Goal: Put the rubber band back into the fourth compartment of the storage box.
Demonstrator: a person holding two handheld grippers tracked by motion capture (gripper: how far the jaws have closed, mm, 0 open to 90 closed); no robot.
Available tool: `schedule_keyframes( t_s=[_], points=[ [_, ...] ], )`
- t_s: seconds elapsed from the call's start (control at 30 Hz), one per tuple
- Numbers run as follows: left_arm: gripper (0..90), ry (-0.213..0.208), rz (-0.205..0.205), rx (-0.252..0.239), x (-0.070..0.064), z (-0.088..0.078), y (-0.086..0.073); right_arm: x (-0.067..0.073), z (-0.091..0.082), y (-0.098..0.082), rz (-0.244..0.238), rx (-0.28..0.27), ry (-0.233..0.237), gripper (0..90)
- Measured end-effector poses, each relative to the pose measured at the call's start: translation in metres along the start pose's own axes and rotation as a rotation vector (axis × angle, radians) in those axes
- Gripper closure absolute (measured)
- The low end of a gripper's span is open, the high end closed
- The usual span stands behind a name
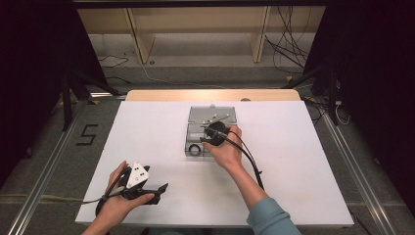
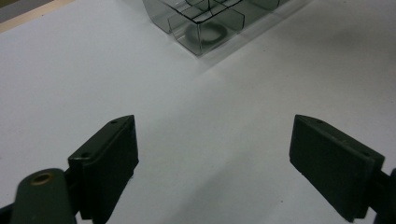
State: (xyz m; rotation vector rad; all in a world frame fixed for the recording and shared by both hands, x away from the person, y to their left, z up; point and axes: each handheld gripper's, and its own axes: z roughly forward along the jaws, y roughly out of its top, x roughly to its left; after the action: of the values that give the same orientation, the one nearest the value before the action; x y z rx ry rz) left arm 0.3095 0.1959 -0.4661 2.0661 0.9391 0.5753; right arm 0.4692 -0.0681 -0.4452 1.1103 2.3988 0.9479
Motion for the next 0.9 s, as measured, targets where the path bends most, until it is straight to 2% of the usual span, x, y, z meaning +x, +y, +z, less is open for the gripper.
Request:
schedule_keyframes(
  t_s=[0.2,0.4,0.67,0.9],
  points=[
    [14.9,0.0,0.0,0.005,0.0,0.001,0.0,-0.017,-0.016,-0.014,0.012,-0.014,0.007,55.2],
    [15.0,0.002,-0.001,0.007,0.0,0.001,-0.001,-0.029,-0.033,-0.027,0.035,-0.031,0.011,49.9],
    [15.2,0.004,-0.003,0.008,0.001,0.001,-0.001,-0.047,-0.059,-0.048,0.071,-0.053,-0.028,40.7],
    [15.3,0.007,-0.002,0.009,0.0,0.001,-0.001,-0.059,-0.081,-0.073,0.105,-0.077,-0.018,36.1]
  ],
)
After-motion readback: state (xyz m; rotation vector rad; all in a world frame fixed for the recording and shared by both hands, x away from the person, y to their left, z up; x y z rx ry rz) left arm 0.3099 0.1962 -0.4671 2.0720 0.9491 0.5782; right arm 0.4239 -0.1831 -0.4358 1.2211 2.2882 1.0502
